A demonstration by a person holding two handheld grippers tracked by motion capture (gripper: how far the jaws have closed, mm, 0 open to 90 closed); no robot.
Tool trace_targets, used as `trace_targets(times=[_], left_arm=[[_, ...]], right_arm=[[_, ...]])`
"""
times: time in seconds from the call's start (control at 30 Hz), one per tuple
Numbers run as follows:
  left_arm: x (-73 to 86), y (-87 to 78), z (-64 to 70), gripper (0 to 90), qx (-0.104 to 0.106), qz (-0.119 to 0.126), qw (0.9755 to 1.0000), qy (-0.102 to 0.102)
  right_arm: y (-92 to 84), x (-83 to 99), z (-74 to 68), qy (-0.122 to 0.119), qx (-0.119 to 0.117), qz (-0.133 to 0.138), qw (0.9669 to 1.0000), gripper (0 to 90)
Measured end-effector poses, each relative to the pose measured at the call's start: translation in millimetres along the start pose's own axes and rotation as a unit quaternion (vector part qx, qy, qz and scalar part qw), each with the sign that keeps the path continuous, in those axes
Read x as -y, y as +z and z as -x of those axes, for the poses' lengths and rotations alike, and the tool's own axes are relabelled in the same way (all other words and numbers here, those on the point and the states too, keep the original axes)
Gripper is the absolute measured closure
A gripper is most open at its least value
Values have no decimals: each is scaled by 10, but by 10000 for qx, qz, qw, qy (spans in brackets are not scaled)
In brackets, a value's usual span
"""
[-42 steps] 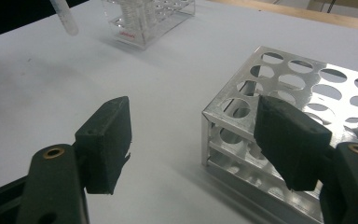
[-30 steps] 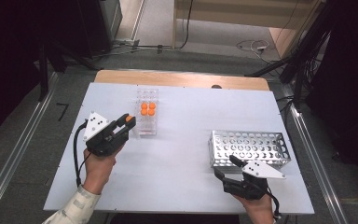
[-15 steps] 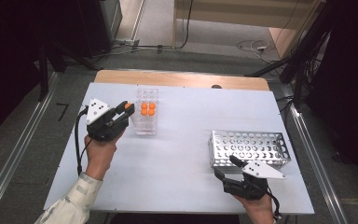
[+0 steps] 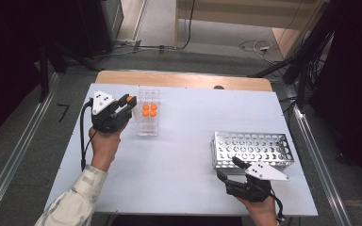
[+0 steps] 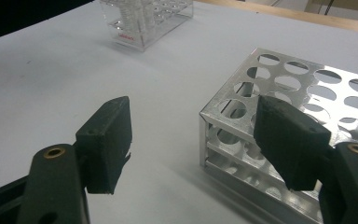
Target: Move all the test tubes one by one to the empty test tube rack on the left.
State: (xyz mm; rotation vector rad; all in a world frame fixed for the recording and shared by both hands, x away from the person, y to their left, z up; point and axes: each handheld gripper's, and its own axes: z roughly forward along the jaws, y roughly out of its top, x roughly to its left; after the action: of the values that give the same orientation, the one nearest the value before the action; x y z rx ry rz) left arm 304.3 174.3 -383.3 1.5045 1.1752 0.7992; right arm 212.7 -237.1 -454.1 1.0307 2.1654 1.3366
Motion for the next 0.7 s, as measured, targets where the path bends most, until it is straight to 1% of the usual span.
trace_targets(times=[0.1, 0.3, 0.4, 0.5, 0.57, 0.7], left_arm=[[7, 32, -8, 702, -58, 21, 10000, 25], [24, 85, -6, 702, -80, -10, 10000, 25], [41, 112, 8, 702, -93, -44, 9999, 71], [80, 146, 33, 701, -115, -112, 9997, 158], [122, 172, 57, 701, -147, -178, 9994, 272], [214, 210, 64, 700, -184, -234, 9991, 307]], right_arm=[[-1, 0, 3, -3, -1, 5, 10000, 264], [-4, -1, 5, -26, -2, 14, 10000, 265], [-4, -1, 8, -19, -5, 17, 10000, 265], [-7, -2, 4, -27, -4, 19, 10000, 265], [-10, -3, 0, -23, -2, 18, 10000, 265], [-14, -1, 3, -20, 3, 22, 10000, 265]])
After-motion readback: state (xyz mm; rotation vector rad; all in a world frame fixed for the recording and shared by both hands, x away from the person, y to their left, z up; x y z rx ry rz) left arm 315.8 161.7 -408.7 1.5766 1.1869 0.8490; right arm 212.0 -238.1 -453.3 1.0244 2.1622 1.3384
